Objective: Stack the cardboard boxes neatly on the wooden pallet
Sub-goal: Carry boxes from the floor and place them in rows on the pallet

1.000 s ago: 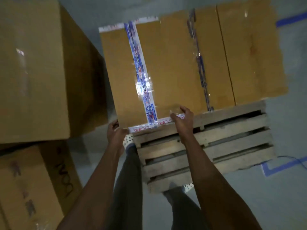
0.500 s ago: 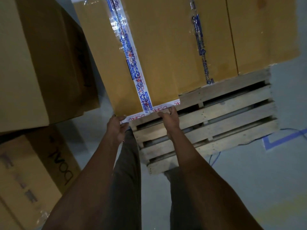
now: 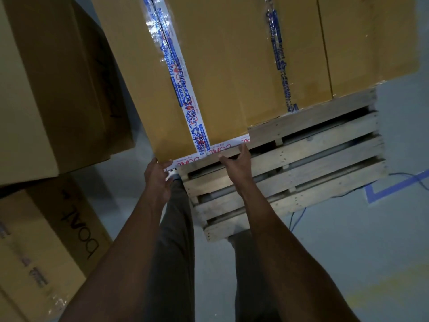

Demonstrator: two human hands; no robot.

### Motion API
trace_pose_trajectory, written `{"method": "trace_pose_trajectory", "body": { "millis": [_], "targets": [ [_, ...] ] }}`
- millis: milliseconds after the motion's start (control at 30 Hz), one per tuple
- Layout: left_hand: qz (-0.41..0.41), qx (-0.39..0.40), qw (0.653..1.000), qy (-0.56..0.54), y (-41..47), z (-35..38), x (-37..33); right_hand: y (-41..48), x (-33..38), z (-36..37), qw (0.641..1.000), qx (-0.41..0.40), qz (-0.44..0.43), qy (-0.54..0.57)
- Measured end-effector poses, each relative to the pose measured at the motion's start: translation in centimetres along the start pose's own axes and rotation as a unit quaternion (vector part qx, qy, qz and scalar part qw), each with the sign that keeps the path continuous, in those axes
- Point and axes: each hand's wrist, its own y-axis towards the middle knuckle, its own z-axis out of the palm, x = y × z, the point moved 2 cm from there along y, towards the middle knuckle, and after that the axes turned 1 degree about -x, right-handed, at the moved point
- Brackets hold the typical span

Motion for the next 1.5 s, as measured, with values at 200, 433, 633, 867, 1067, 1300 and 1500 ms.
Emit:
{"method": "trace_pose_trajectory", "body": {
  "millis": [200,433,633,867,1067,1300,1500],
  "targets": [
    [0.250,-0.073,0.898,0.354,2.1,0.8,-4.8,2.8,7.4,-0.7,0.965,-0.101,-0.143,-0.195],
    [0.396,-0.077,0.628,0.665,4.2,1.9,-10.2,7.1,14.4,0.8,0.951,-0.050,-0.172,-0.252],
    [0.360,-0.048,0.814,0.454,5.1,2.0,-13.5,7.4,15.6,2.2,0.986,-0.066,-0.097,-0.117],
    [0.107,0.003,0.993,0.040,7.4,3.4,-17.6,9.9,16.3,3.2,1.000,-0.007,-0.022,0.009],
    [0.135,-0.001,0.991,0.026,6.5,3.8,-17.9,9.5,16.7,4.0,0.999,-0.024,-0.036,0.009],
    [0.153,0.060,0.986,0.023,6.5,3.4,-18.8,8.7,20.5,2.3,0.992,-0.050,-0.112,-0.035],
    [0.096,0.101,0.969,0.203,4.8,1.5,-13.3,3.8,13.2,4.6,0.996,-0.084,-0.039,-0.010]
  ]
}}
